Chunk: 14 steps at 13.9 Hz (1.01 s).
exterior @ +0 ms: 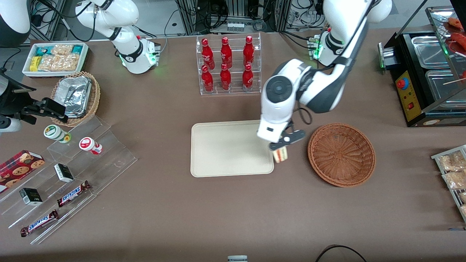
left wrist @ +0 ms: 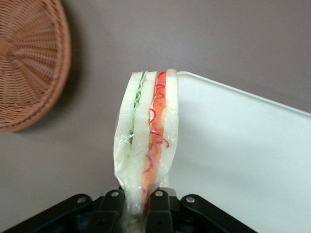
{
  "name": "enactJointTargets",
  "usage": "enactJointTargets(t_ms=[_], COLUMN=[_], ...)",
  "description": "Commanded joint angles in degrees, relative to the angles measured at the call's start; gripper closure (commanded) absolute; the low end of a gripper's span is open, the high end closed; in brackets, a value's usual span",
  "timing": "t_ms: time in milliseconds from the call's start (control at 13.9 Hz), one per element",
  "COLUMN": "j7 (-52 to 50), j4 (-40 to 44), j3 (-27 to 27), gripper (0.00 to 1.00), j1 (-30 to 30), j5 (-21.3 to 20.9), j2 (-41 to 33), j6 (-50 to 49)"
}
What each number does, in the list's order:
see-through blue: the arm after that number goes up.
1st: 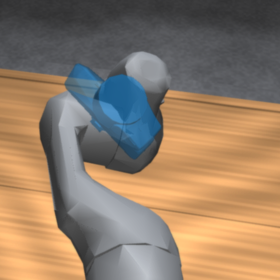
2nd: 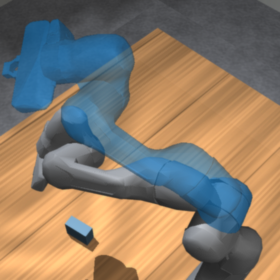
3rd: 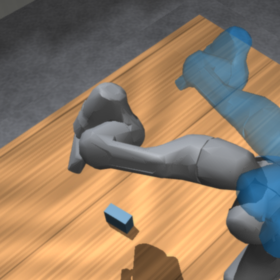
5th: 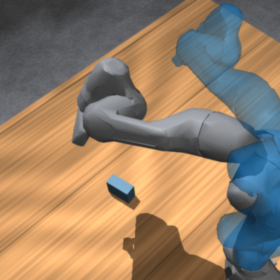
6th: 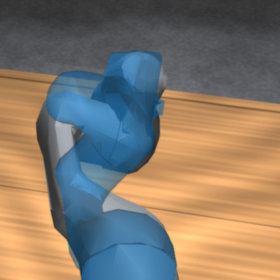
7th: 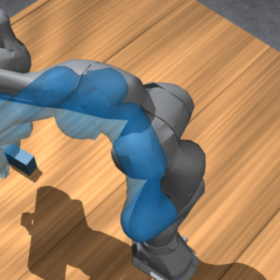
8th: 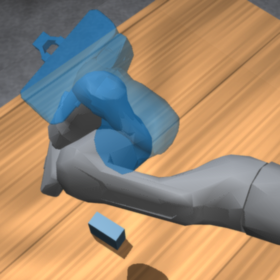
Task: Place sandwich from basket to tray
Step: 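Carry the sandwich with the left gripper over the cream tray, then lower the sandwich onto the tray and open the left gripper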
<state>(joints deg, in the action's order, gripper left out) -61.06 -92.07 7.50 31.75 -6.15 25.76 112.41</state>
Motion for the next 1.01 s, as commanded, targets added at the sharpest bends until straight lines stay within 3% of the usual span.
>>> enactJointTargets(t_ms=[0,936], j7=[-0.98,2.26], j4=[6.80,6.47], j3=[-0.73,1.20], gripper=[1.00,1.00], j1=[4.45,11.41], j5=[-0.26,-1.40], j2=[6.30,14.58], j6=[-0.79,10.62])
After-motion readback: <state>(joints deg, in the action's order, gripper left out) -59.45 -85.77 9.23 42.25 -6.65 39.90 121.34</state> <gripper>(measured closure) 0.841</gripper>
